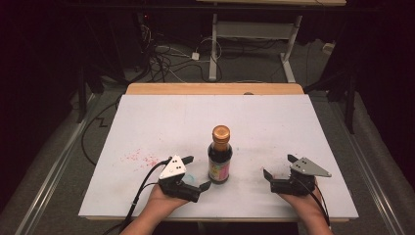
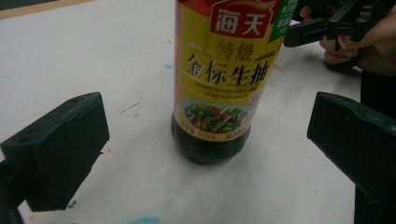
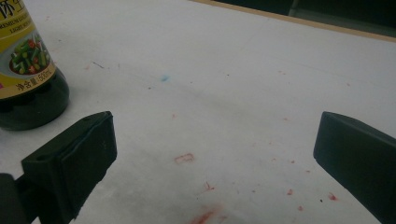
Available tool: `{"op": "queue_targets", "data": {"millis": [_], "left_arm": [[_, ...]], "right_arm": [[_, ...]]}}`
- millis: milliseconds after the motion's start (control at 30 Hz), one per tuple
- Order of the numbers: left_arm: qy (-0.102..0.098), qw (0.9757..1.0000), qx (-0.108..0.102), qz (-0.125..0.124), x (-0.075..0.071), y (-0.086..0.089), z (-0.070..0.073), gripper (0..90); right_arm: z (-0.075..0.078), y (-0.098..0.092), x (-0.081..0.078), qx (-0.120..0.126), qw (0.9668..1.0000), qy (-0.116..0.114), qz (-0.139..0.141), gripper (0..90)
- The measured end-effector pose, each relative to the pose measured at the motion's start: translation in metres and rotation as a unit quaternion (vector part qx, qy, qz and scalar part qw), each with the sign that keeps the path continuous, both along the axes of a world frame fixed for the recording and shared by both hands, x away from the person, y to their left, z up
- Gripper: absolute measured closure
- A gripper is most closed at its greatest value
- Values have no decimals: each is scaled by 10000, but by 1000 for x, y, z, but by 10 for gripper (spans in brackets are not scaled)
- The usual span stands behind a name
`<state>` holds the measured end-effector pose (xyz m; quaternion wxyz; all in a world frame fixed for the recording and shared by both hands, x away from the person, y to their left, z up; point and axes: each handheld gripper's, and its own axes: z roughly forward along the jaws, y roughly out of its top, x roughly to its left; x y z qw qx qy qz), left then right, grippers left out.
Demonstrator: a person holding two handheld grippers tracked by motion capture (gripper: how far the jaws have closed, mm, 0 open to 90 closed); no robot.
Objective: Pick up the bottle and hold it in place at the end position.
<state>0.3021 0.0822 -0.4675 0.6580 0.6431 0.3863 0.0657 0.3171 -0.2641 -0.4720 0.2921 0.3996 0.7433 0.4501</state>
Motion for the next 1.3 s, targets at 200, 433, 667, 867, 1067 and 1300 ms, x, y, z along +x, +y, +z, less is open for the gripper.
{"op": "queue_targets", "data": {"millis": [200, 433, 667, 867, 1067, 1300], "left_arm": [[146, 9988, -450, 160, 3, -21, 4, 0], [143, 9988, -441, 124, 12, -32, 10, 0], [189, 9982, -566, 94, 17, -44, 16, 17], [59, 9989, -465, -8, 21, -46, 20, 111], [-813, 9679, 2057, -1194, 32, -15, 24, 180], [-802, 9683, 2103, -1088, 32, -16, 26, 254]], "right_arm": [[-2, 0, 0, 0, 10000, 56, 18, 4], [-2, 0, 1, 36, 10000, 65, 22, 5], [-1, 0, 0, 49, 10000, 47, 14, 4], [-1, 1, 0, 11, 10000, 45, 8, 5], [-3, 2, 0, -14, 10000, 58, 27, 5], [-2, 3, 0, -27, 10000, 49, 11, 5]]}}
